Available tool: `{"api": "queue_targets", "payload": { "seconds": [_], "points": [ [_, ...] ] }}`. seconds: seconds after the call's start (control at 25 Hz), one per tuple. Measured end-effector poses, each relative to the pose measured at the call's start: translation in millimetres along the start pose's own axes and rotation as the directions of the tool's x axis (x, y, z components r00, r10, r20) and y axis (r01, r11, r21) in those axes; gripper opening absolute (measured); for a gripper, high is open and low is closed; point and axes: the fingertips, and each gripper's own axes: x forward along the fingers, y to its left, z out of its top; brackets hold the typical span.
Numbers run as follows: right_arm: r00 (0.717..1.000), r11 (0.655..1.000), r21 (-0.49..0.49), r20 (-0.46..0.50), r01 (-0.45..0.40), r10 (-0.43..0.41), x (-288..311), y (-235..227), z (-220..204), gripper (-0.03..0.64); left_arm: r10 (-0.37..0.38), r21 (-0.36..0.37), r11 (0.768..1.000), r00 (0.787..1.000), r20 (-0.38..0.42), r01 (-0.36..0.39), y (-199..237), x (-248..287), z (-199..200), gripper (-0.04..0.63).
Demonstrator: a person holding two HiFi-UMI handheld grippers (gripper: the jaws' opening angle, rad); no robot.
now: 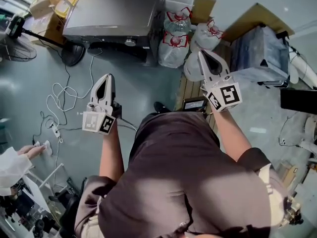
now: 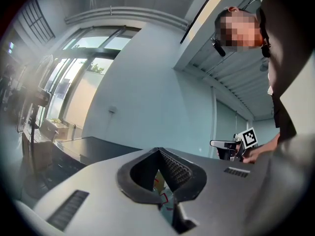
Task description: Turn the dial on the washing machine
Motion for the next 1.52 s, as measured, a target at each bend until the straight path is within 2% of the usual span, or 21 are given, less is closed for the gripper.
{"api": "queue_targets", "payload": {
  "seconds": [0.16,0.36,0.64,0.92,1.04,1.24,1.52],
  "points": [
    [0.999,0.999,0.003,0.008,0.051,-0.051,-39.2,-3.0,-4.7,0.025,0.006,-0.002,1.000,0.999,-0.033,-0.007,-26.5,0.0,-3.0,0.015],
    [0.997,0.996,0.047,0.004,0.082,-0.083,-74.0,6.1,-17.2,0.025,-0.087,-0.032,0.996,0.995,-0.056,0.086,-60.2,-10.3,-17.7,0.015],
    [0.997,0.996,0.038,-0.015,0.081,-0.081,-97.1,39.7,-25.5,0.025,-0.060,0.020,0.998,0.995,-0.085,0.062,-71.7,-34.6,-22.9,0.015],
    [0.995,0.992,0.079,-0.048,0.094,-0.091,-145.2,72.7,-39.4,0.025,-0.111,0.018,0.993,0.985,-0.135,0.114,-110.5,-72.8,-40.2,0.015],
    [0.994,0.991,0.095,-0.046,0.098,-0.094,-161.4,89.0,-43.7,0.024,-0.119,0.058,0.990,0.980,-0.161,0.129,-124.7,-91.6,-48.7,0.015],
    [0.994,0.990,0.100,-0.062,0.098,-0.092,-181.9,116.1,-51.2,0.023,-0.064,0.085,0.993,0.985,-0.162,0.078,-123.3,-120.8,-52.2,0.015],
    [0.986,0.986,0.072,-0.084,0.151,-0.145,-186.8,127.2,-49.1,0.021,-0.080,0.085,0.992,0.984,-0.157,0.094,-102.3,-122.9,-47.0,0.015]
  ]
}}
